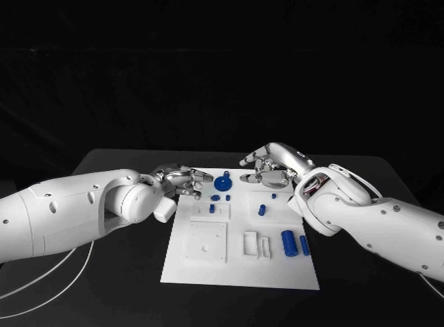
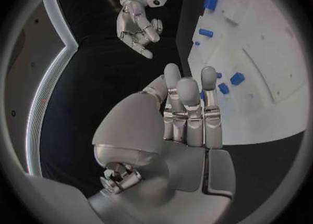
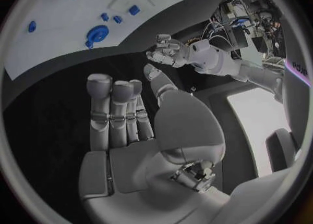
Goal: Assemble the parts on the task board
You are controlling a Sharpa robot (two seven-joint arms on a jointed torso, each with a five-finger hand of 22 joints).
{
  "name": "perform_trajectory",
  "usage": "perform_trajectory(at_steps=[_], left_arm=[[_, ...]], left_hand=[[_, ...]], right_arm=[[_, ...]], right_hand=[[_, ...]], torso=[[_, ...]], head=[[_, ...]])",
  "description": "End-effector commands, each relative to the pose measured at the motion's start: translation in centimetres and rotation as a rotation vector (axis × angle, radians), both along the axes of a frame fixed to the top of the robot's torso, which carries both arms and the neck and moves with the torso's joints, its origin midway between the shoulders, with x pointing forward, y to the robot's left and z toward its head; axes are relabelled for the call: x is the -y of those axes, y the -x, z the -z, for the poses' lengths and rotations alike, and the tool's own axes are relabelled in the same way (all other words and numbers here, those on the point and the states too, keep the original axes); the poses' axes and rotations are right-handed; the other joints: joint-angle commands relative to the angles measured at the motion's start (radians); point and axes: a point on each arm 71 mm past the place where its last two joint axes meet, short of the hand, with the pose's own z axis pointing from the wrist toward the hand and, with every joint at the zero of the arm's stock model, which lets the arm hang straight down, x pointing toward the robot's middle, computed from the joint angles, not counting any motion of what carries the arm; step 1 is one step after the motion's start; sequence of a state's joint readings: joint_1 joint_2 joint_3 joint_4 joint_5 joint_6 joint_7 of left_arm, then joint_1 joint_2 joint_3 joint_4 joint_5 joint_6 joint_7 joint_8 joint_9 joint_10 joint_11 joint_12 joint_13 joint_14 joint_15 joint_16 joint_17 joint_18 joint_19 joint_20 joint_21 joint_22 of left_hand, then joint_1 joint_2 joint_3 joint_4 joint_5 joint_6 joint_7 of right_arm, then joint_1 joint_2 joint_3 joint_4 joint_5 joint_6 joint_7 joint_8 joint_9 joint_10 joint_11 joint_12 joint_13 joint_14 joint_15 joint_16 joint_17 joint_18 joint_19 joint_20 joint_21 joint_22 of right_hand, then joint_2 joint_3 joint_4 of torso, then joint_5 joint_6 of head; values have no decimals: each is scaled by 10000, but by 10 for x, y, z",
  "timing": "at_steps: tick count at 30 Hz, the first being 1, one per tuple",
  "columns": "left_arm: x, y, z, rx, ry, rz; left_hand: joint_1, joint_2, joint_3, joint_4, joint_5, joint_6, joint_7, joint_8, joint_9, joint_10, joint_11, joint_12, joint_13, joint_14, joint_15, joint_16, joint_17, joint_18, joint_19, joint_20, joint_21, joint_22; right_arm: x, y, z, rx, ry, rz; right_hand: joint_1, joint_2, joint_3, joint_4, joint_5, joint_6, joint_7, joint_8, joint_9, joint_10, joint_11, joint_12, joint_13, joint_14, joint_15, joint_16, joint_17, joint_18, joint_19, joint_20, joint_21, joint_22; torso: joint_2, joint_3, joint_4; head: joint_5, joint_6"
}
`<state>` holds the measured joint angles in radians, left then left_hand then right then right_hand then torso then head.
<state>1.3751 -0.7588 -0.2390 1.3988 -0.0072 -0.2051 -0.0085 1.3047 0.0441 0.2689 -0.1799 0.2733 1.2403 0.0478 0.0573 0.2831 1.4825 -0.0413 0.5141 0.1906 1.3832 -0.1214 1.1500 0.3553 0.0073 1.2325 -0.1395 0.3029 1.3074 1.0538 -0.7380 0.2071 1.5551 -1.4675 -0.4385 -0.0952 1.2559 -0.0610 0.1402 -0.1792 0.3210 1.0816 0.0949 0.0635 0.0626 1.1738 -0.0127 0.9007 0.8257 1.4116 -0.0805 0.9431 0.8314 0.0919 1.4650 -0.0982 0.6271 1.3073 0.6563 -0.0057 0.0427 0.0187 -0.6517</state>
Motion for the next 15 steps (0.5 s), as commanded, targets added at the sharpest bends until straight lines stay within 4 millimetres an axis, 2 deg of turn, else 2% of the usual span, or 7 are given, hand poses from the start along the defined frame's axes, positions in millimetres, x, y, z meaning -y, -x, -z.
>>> perform_trajectory(at_steps=[1, 4, 9, 10, 11, 12, 15], left_arm=[[-6, -3, -2, 318, 275, -662], [-13, -5, -3, 480, 171, -955], [-19, -8, -5, 870, -78, -1348], [-20, -8, -6, 950, -127, -1386], [-20, -9, -6, 1021, -164, -1404], [-20, -9, -7, 1106, -205, -1435], [-20, -10, -8, 1242, -265, -1514]], left_hand=[[-76, -11, -17, -58, 9, 313, -200, 73, 13, 343, -215, 40, -10, 1, -61, -24, 3, -67, 23, -68, 9, 204], [-84, 15, -26, -22, -43, 237, -181, 72, -2, 335, -214, -92, -66, -44, -39, -120, -34, -60, 5, -47, -17, 195], [30, 1, -271, 61, -418, -142, -42, 78, -36, 328, -156, -742, -299, -190, 56, -489, -264, -41, -66, 38, -161, 153], [40, -23, -363, 73, -593, -222, -13, 71, -46, 277, -139, -909, -361, -284, 96, -603, -323, -53, -112, 71, -210, 134], [158, 42, -590, 109, -866, -281, 10, 95, -85, 321, -89, -1363, -515, -351, 146, -820, -451, -49, -188, 134, -348, 77], [272, 50, -738, 93, -950, -283, 40, 82, -135, 274, -69, -1587, -570, -368, 175, -925, -518, -39, -198, 156, -424, 58], [345, 95, -923, 119, -997, -285, 43, 79, -239, 285, -65, -1764, -575, -351, 190, -982, -564, -34, -190, 178, -521, 55]], right_arm=[[-2, 1, 1, 343, 683, 122], [-2, 0, 2, 330, 836, 119], [-5, -1, 5, 295, 1105, 42], [-6, -1, 5, 276, 1164, 14], [-7, -1, 6, 262, 1225, -12], [-8, -2, 7, 241, 1297, -38], [-11, -5, 10, 63, 1590, -70]], right_hand=[[-31, -108, 88, 3, -41, 85, -13, -19, -6, 73, -34, -44, 30, 68, -24, 31, 21, -81, 454, -50, 54, 721], [-14, -134, 111, 1, -61, 97, -16, -18, -5, 76, -36, -51, 45, 72, -26, 47, 43, -84, 456, -50, 79, 727], [46, -146, 286, -57, -134, 154, -21, -21, -7, 67, -37, -34, 127, 64, -28, 66, 77, -96, 446, -54, 113, 735], [38, -154, 326, -67, -141, 156, -22, -21, -7, 65, -37, -36, 143, 65, -29, 69, 84, -99, 444, -55, 116, 734], [99, -129, 413, -112, -261, 192, -27, -18, -6, 59, -43, -33, 161, 65, -32, 75, 94, -106, 440, -55, 138, 739], [167, -95, 585, -179, -536, 229, -30, -24, -9, 44, -43, -22, 187, 58, -33, 69, 93, -117, 432, -57, 154, 745], [35, -197, 980, -228, -694, 292, -42, -25, -9, 20, -47, 31, 281, 53, -29, 72, 106, -146, 408, -60, 198, 753]], torso=[[6, -6, -1], [5, -7, -4], [19, -4, 8], [17, -5, 11], [16, -5, 5], [14, -6, 1], [15, -15, -6]], head=[[-1, 36], [10, 36], [37, -13], [39, -11], [46, -9], [52, -9], [76, -4]])
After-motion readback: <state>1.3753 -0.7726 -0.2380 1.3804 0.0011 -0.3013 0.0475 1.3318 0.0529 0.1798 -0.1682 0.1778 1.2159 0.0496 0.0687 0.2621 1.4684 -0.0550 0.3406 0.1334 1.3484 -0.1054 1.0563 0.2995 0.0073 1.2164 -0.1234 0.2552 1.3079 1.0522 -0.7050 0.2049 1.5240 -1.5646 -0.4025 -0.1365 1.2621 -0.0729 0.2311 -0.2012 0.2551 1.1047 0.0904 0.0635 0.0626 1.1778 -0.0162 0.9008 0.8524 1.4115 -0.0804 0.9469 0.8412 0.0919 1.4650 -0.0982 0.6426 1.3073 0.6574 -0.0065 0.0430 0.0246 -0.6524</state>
